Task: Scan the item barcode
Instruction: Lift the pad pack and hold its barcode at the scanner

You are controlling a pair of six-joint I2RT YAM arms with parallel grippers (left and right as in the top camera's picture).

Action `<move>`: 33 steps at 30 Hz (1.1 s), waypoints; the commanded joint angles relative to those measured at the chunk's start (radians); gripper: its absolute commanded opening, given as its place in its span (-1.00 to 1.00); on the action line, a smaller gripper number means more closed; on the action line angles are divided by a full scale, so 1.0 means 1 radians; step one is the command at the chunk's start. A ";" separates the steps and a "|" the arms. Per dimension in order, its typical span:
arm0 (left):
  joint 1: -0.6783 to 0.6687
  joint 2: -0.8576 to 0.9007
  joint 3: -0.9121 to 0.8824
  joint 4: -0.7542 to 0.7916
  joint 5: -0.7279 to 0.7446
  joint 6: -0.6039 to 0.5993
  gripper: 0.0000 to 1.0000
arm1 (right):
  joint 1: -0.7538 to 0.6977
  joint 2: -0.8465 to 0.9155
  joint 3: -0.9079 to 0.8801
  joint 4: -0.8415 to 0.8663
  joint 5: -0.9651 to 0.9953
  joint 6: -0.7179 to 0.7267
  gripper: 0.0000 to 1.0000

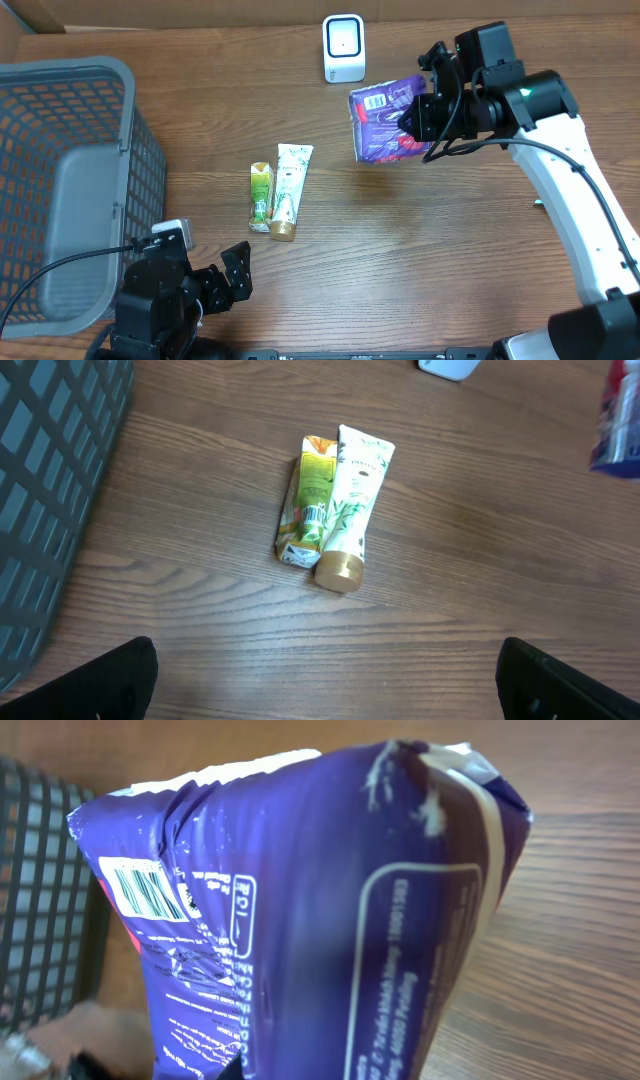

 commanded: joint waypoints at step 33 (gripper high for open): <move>0.000 -0.006 -0.003 0.001 -0.013 0.002 0.99 | 0.287 0.381 0.720 0.357 1.318 -0.205 -0.93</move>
